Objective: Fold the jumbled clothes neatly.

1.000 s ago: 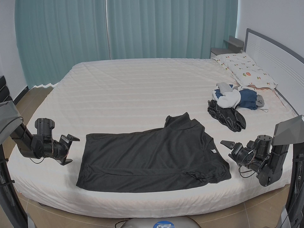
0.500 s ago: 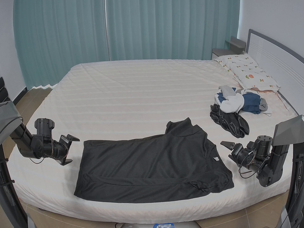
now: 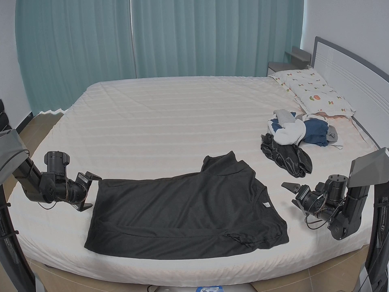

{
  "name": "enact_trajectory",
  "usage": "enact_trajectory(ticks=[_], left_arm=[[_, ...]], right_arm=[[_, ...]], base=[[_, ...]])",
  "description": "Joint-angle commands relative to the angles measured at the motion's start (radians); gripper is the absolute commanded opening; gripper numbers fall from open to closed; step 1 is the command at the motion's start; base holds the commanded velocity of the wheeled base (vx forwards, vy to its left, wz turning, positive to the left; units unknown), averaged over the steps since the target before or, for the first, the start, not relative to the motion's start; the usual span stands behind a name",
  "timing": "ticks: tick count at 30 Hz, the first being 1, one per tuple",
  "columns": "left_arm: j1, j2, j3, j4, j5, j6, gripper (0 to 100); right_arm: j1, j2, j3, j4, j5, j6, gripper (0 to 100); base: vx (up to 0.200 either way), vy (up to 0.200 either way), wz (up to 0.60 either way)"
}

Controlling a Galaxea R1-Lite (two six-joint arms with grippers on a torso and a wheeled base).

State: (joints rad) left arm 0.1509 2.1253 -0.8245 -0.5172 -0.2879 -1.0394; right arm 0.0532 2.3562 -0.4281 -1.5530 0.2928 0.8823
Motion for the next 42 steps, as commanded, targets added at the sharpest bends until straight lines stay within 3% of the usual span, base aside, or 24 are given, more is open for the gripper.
enact_trajectory(ticks=[1, 15, 18, 21, 23, 42], left_arm=[[0.001, -0.001, -0.007, -0.003, 0.001, 0.001, 100], [0.006, 0.048, -0.166, 0.08, -0.013, 0.039, 100], [0.018, 0.044, -0.206, 0.14, -0.054, 0.055, 100], [0.058, 0.024, -0.206, 0.154, -0.208, 0.051, 100], [0.069, 0.019, -0.199, 0.155, -0.247, 0.055, 100], [0.088, -0.019, -0.156, 0.157, -0.215, 0.062, 100]], right_arm=[[0.002, 0.005, 0.0, -0.013, 0.0, 0.0, 100], [0.013, 0.005, 0.005, -0.013, -0.009, -0.002, 100], [0.014, 0.006, 0.005, -0.013, -0.009, -0.002, 100], [0.014, 0.018, 0.003, -0.013, -0.011, -0.003, 100], [0.016, 0.022, 0.002, -0.013, -0.009, -0.005, 100], [0.036, 0.049, 0.002, -0.013, -0.011, -0.006, 100]], base=[[0.0, 0.0, 0.0], [0.0, 0.0, 0.0], [0.0, 0.0, 0.0], [0.0, 0.0, 0.0], [0.0, 0.0, 0.0], [0.0, 0.0, 0.0]])
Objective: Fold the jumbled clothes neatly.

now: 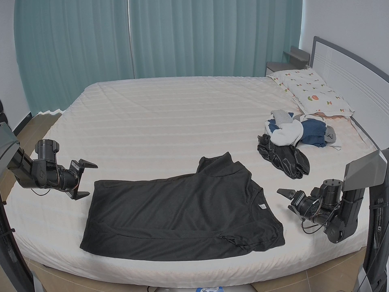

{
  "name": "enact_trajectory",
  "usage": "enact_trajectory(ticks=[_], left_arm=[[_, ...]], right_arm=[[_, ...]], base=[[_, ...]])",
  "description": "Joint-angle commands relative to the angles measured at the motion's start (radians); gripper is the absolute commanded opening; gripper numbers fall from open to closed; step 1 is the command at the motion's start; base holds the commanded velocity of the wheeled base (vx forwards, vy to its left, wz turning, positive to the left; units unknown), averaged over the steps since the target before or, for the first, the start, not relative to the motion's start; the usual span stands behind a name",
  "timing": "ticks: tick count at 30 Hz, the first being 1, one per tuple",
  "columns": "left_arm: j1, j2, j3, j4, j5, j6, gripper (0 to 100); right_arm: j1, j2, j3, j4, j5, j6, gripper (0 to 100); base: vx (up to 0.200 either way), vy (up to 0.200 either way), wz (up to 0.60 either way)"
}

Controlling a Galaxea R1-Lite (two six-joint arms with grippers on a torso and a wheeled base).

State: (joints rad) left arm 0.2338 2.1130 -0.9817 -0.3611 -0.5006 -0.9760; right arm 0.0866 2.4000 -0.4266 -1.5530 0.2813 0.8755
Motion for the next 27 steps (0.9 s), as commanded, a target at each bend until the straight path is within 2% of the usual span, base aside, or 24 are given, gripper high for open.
enact_trajectory(ticks=[1, 8, 12, 24, 27], left_arm=[[0.004, -0.011, 0.005, 0.002, -0.003, -0.001, 100], [-0.001, -0.007, -0.009, 0.039, 0.007, -0.006, 100], [0.001, -0.004, -0.032, 0.111, 0.007, -0.003, 100], [0.002, -0.004, -0.048, 0.123, 0.01, -0.01, 100], [0.004, -0.002, -0.048, 0.123, 0.01, -0.01, 100]], right_arm=[[0.002, 0.004, -0.001, -0.013, 0.001, 0.0, 100], [0.004, 0.002, 0.0, -0.013, 0.001, 0.0, 100], [0.004, 0.002, 0.002, -0.013, 0.003, 0.0, 100], [0.004, 0.002, 0.003, -0.013, 0.003, 0.003, 100], [0.004, 0.002, 0.003, -0.013, 0.003, 0.002, 100]], base=[[0.0, 0.0, 0.0], [0.0, 0.0, 0.0], [0.0, 0.0, 0.0], [0.0, 0.0, 0.0], [0.0, 0.2, 0.0]])
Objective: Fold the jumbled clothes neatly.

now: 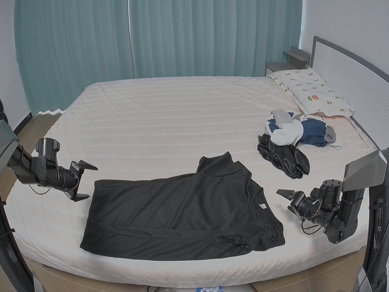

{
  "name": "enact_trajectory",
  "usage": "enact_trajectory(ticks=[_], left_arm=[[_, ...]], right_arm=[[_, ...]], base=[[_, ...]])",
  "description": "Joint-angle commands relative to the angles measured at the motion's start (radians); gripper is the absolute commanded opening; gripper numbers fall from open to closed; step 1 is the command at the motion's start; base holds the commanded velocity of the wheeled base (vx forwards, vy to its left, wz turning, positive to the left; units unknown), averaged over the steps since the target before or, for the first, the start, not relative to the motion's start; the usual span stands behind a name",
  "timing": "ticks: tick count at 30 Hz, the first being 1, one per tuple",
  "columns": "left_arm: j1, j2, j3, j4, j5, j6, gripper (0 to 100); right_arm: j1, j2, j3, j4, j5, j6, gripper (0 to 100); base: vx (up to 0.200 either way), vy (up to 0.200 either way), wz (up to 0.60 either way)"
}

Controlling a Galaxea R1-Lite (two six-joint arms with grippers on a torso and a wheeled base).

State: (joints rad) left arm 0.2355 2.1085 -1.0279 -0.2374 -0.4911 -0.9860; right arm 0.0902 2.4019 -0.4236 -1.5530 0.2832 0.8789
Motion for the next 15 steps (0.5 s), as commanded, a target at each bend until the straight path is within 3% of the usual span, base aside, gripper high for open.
enact_trajectory(ticks=[1, 9, 15], left_arm=[[0.002, 0.004, -0.001, 0.0, 0.0, 0.0, 100], [0.004, 0.015, -0.006, -0.003, 0.002, 0.001, 100], [0.002, 0.053, -0.054, 0.0, 0.016, 0.001, 100]], right_arm=[[0.0, 0.0, 0.0, -0.013, 0.001, 0.0, 100], [0.0, 0.0, 0.0, -0.013, -0.001, -0.001, 100], [0.008, -0.004, -0.003, -0.013, -0.001, -0.003, 100]], base=[[0.0, 0.2, 0.0], [0.0, 0.2, 0.0], [0.0, 0.0, 0.0]])
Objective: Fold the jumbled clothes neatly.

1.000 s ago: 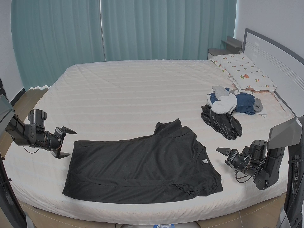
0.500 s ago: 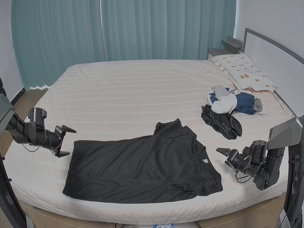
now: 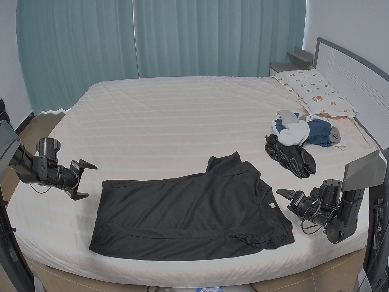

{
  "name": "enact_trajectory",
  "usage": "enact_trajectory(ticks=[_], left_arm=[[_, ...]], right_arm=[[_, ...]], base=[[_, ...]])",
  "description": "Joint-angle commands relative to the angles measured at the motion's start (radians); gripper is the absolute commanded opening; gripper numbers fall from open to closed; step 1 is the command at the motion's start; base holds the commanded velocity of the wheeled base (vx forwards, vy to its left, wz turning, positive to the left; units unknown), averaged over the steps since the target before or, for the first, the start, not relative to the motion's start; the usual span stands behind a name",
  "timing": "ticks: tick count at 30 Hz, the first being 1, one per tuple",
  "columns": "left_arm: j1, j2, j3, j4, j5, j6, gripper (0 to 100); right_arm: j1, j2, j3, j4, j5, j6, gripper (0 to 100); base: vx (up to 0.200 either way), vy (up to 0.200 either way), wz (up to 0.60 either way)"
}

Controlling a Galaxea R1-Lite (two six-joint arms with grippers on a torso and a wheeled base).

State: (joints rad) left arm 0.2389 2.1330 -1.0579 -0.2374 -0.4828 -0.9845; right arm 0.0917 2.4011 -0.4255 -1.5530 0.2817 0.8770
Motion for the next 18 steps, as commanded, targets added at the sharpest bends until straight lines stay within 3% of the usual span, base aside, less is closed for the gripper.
enact_trajectory(ticks=[1, 7, 13, 15, 18], left_arm=[[-0.006, 0.041, -0.039, 0.0, 0.03, 0.0, 100], [-0.055, 0.122, -0.128, -0.002, 0.125, 0.017, 100], [-0.079, 0.148, -0.198, 0.0, 0.118, 0.075, 100], [-0.11, 0.179, -0.229, -0.003, 0.121, 0.161, 100], [-0.122, 0.209, -0.271, -0.011, 0.121, 0.21, 100]], right_arm=[[0.008, -0.005, -0.001, -0.013, 0.001, -0.001, 100], [0.01, 0.0, -0.006, -0.013, 0.001, -0.001, 100], [0.014, -0.002, -0.01, -0.013, 0.001, 0.0, 100], [0.016, 0.001, -0.009, -0.013, 0.001, 0.0, 100], [0.016, 0.003, -0.002, -0.013, 0.002, 0.0, 100]], base=[[0.0, 0.0, 0.0], [0.0, 0.0, 0.0], [0.0, 0.0, 0.0], [0.0, 0.0, 0.0], [0.0, 0.0, 0.0]])
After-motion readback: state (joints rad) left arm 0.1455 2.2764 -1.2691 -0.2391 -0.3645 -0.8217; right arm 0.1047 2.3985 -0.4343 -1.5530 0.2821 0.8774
